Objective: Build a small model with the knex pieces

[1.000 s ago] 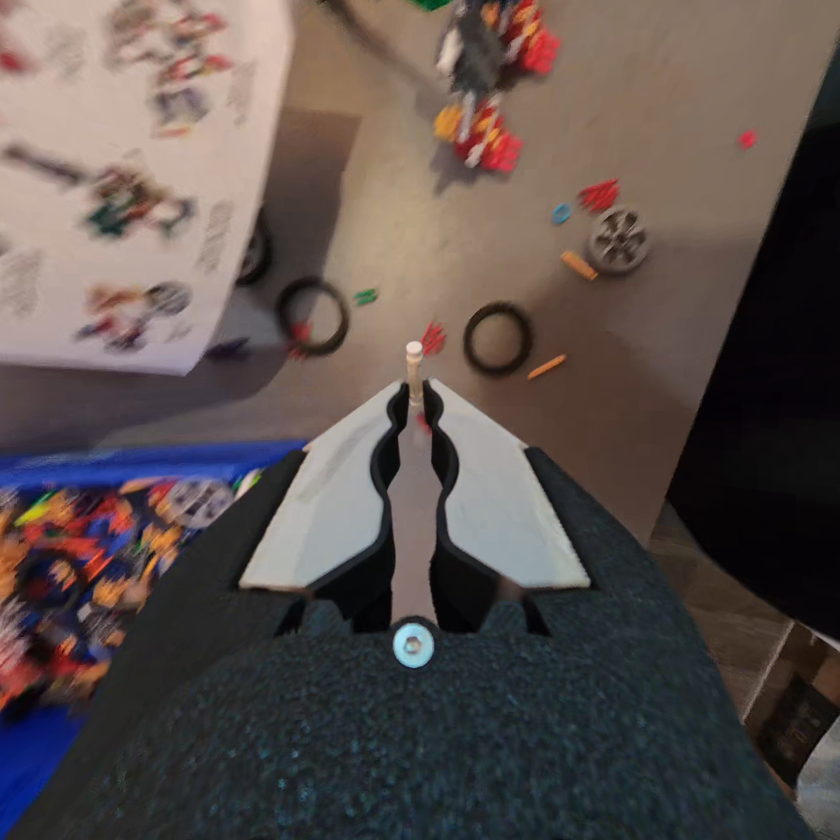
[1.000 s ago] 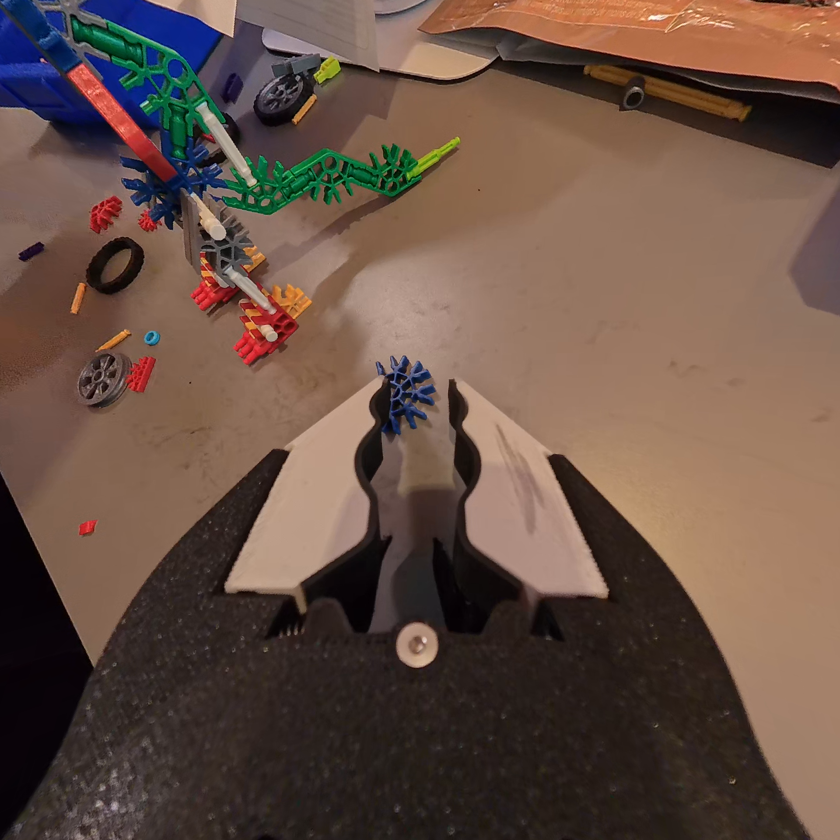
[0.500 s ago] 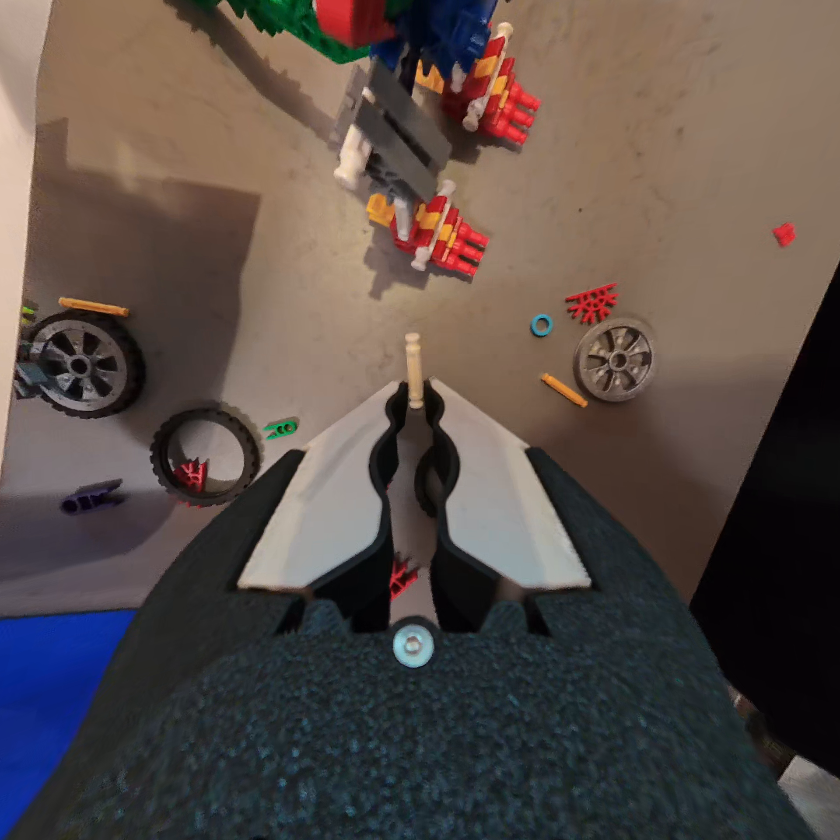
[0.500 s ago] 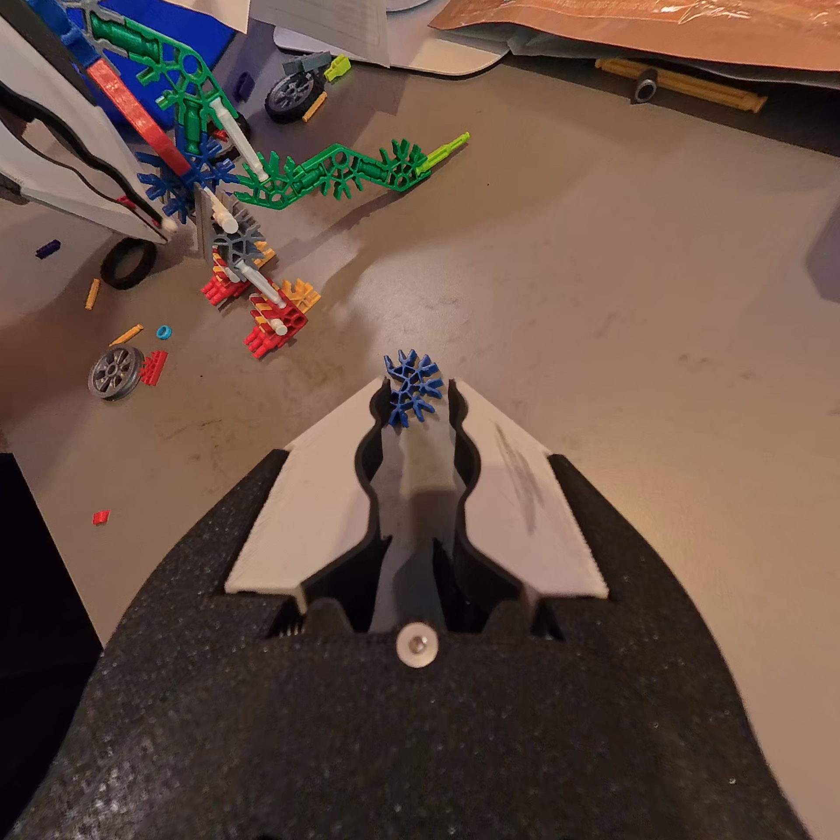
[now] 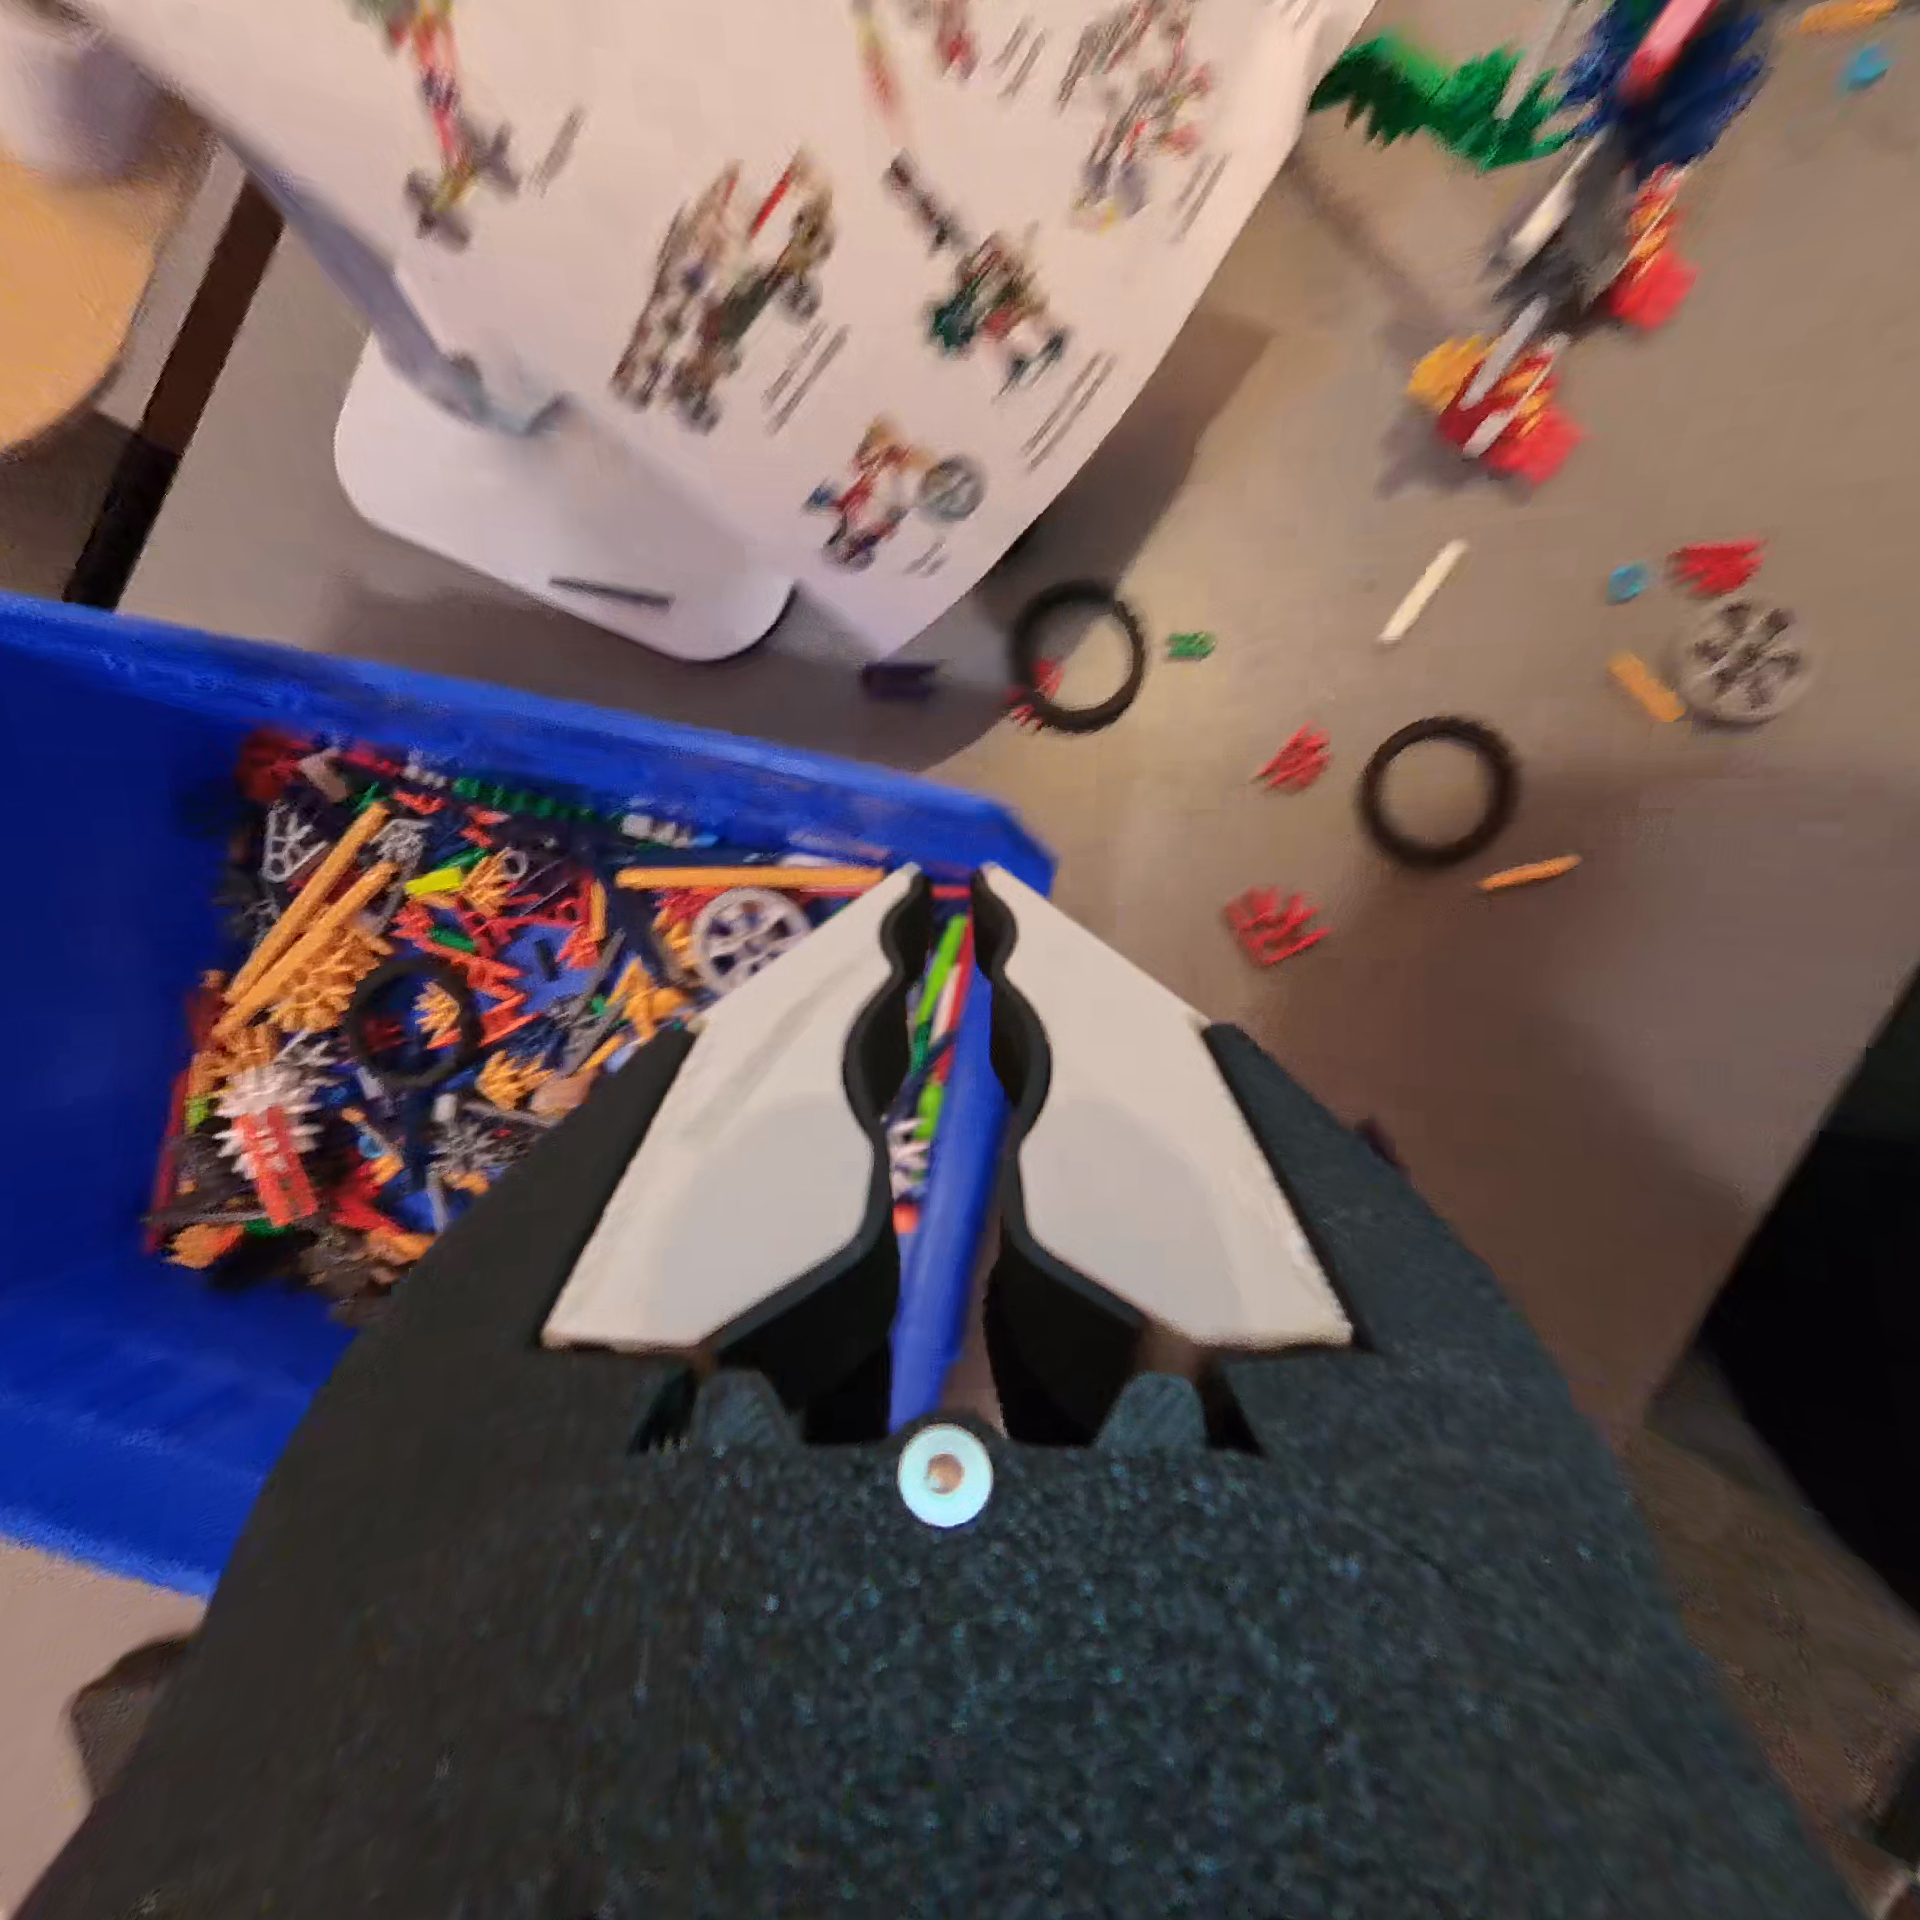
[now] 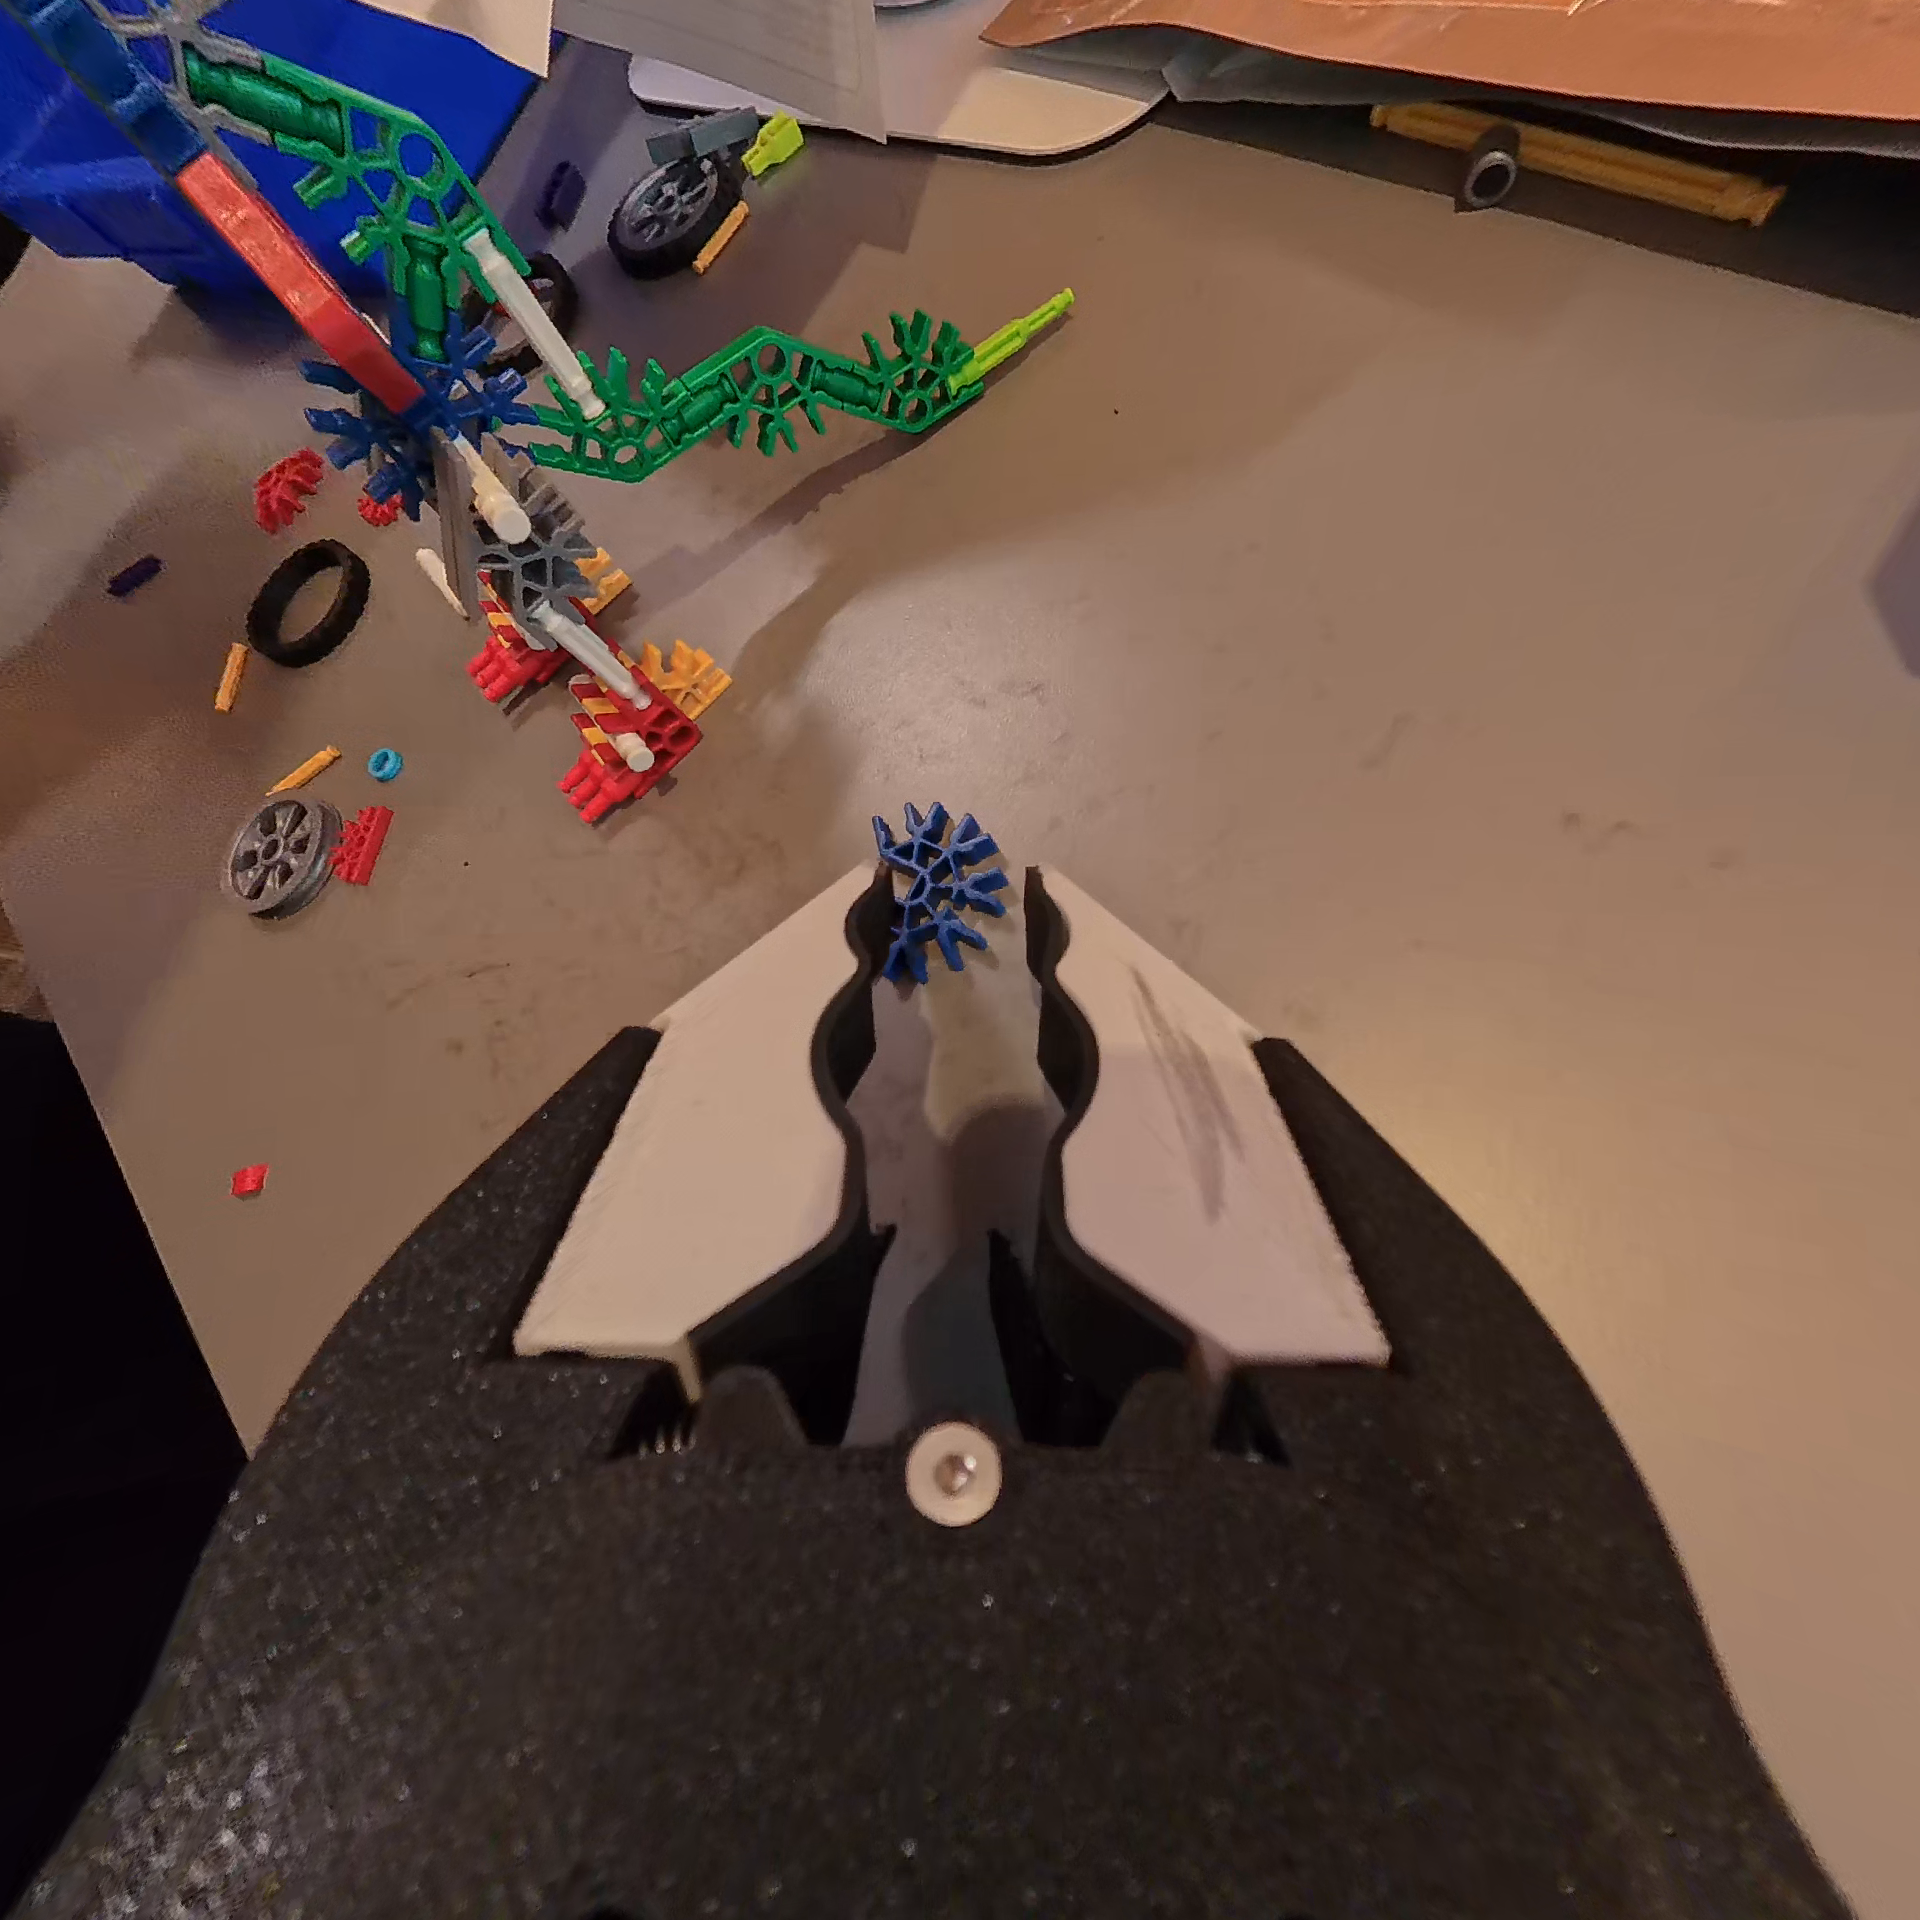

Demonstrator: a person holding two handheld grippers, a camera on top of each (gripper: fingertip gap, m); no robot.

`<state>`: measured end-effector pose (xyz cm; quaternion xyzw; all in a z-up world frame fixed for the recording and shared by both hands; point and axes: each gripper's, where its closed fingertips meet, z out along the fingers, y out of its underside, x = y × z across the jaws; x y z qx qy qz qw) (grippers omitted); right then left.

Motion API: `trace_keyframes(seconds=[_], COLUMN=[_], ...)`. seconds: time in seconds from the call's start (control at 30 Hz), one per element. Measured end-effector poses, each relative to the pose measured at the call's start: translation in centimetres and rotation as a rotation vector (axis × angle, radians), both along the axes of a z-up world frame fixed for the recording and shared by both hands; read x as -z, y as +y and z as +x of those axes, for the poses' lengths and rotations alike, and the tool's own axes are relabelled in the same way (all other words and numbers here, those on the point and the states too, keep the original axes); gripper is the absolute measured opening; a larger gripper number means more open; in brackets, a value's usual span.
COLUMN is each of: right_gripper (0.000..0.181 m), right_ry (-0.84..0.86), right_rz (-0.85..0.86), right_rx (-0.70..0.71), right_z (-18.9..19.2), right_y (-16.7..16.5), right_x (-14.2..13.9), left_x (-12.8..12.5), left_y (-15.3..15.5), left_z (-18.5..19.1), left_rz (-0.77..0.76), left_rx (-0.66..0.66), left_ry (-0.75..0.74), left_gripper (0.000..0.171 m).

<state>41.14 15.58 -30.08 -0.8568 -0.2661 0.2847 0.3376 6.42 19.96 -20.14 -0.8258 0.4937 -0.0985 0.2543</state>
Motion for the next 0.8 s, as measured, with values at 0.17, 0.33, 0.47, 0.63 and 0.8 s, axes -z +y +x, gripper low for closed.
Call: trace_keyframes(seconds=[0.17, 0.33, 0.47, 0.63, 0.8], right_gripper=[0.025, 0.025, 0.025, 0.025, 0.025], right_ry=[-0.012, -0.019, -0.013, -0.008, -0.006], right_rz=[-0.014, -0.011, -0.003, -0.002, -0.008], right_rx=[-0.01, 0.003, 0.018, 0.027, 0.027], right_z=[-0.1, 0.0, 0.1, 0.2, 0.2], right_y=[0.1, 0.2, 0.3, 0.4, 0.4], right_x=[0.3, 0.3, 0.2, 0.1, 0.2], left_x=[5.1, 8.6, 10.4, 10.6, 10.9], left_y=[2.6, 2.9, 3.0, 4.0, 3.8], left_z=[-3.9, -4.2, -4.4, -4.6, -4.9], left_rz=[-0.074, -0.148, -0.192, -0.202, -0.218], left_rx=[0.113, 0.214, 0.236, 0.199, 0.22], left_ry=[0.154, 0.254, 0.258, 0.245, 0.25], left_gripper=[0.004, 0.004, 0.004, 0.004, 0.01])
